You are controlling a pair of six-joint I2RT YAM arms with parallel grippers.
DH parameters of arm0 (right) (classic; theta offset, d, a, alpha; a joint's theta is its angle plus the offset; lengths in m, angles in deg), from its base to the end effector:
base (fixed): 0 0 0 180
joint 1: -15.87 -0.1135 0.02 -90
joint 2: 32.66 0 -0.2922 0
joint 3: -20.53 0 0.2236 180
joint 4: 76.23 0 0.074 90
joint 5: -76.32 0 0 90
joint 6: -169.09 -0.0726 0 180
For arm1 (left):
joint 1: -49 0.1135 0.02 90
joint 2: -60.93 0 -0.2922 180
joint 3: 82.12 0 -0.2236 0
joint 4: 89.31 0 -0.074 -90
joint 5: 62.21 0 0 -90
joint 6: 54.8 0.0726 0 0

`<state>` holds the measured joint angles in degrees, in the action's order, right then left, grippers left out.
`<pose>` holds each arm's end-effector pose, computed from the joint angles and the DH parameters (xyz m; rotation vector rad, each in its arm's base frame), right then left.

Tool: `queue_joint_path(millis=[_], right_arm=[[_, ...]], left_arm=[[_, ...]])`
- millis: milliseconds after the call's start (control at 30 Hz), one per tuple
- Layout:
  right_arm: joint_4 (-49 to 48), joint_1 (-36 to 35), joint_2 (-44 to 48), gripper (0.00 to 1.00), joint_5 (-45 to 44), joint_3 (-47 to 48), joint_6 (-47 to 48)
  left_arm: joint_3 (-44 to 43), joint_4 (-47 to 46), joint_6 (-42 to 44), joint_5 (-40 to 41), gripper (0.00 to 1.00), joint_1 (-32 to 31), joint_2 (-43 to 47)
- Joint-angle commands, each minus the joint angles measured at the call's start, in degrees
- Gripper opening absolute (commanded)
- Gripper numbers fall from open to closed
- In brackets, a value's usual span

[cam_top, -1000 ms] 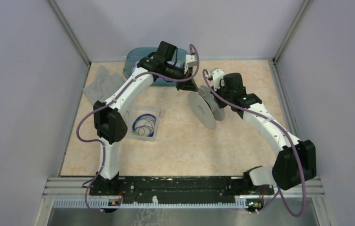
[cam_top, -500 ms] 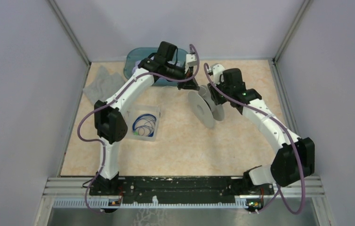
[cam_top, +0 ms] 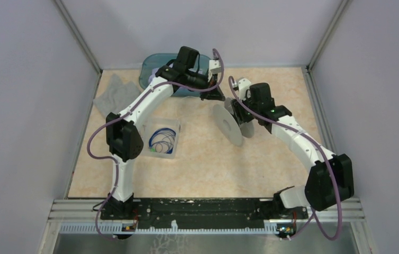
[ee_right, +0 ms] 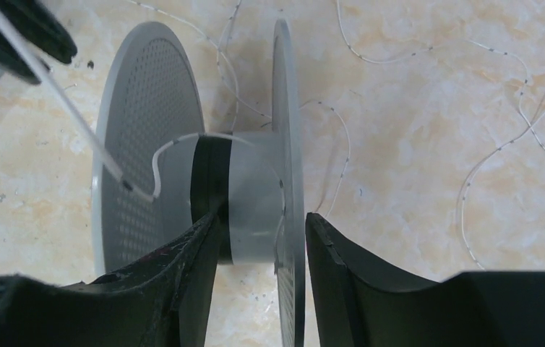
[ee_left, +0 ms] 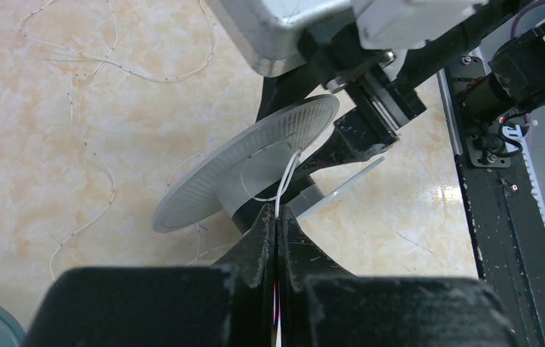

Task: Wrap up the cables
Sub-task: Adjust the cable reel at the center of the board.

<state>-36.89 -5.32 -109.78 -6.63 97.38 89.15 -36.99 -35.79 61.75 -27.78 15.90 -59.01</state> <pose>0.2681 0.1135 0.3042 -0.6737 2.1649 0.2423 0.3625 -0.3078 0.3526 1.4749 1.5242 -1.1380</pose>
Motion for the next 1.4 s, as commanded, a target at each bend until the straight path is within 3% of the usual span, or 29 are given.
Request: queue_joint_path(millis=[0, 433, 767, 1200, 1367], right_arm=[[-7.2, 0.2, -0.6, 0.48, 1.9, 0.1, -1.6], [-12.2, 0.3, -2.2, 0.34, -0.4, -1.9, -2.7], [-11.9, 0.3, -2.4, 0.0, -2.9, -1.9, -1.2], [-8.7, 0.2, -1.1, 0.0, -3.5, 1.2, -1.9], [-7.6, 0.9, -0.8, 0.11, -0.1, 2.3, -3.7]], left_arm=[[1.5, -2.5, -1.4, -3.4, 0.0, 0.0, -0.3], [4.6, -6.9, -6.8, -7.9, 0.0, -0.2, -0.1], [5.0, -8.4, -8.5, -7.5, 0.0, 0.1, -0.4], [5.3, -10.0, -9.0, -3.0, 0.0, 0.6, 0.0], [7.2, -12.8, -11.9, 1.4, 0.0, 0.5, 0.2]])
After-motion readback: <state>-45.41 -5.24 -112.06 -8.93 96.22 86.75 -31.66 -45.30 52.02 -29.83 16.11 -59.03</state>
